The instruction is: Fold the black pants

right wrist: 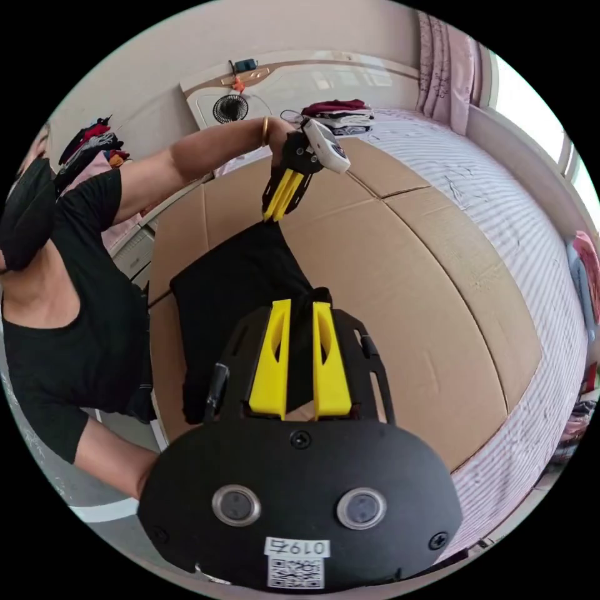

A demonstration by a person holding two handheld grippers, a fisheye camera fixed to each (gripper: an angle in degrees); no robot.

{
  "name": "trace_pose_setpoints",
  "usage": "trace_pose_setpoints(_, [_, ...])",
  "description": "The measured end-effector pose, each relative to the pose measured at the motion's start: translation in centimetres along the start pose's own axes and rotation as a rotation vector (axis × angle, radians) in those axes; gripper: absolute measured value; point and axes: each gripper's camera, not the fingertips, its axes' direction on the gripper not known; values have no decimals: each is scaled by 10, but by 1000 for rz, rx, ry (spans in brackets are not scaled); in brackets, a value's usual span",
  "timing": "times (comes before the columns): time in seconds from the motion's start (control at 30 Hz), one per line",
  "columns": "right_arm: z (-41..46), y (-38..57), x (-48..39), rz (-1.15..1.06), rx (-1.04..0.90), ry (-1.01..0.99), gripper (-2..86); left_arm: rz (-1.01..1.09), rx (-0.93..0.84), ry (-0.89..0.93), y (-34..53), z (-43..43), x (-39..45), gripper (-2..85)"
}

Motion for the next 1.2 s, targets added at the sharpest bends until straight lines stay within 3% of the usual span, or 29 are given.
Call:
trace_pose_setpoints(0.07, [31, -9, 7, -20, -108, -55, 37, 14, 21, -15, 3, -1, 3, 16])
trace_pose_setpoints(0.2, [92, 36, 17, 64, -260, 34, 3, 23, 53, -10, 9, 0, 3, 15])
trace_pose_setpoints(0.37, [162, 168, 86, 322, -87, -193, -8, 33, 76, 2, 11, 0, 0, 15])
trace_pose_setpoints(0.57, [242, 272, 149, 471, 79, -409, -8, 12, 92, 4, 14, -3, -1, 15])
trace_pose_setpoints(0.63, [260, 286, 151, 462, 69, -415, -7, 3, 85, 6, 13, -2, -1, 14])
trace_pose_setpoints(0.73, [260, 307, 141, 454, -25, -264, 1, 16, 77, -24, 14, -3, 6, 14])
trace_pose_setpoints(0.9, [223, 273, 92, 204, 89, -186, 68, 26, 61, -59, 14, -4, 15, 14])
trace_pose_setpoints(1.03, [292, 174, 70, -4, -139, -245, 96, 22, 58, -69, 16, -4, 18, 14])
trace_pose_setpoints(1.2, [383, 132, 100, -15, -329, -400, 97, 20, 86, -77, 27, -5, 24, 15])
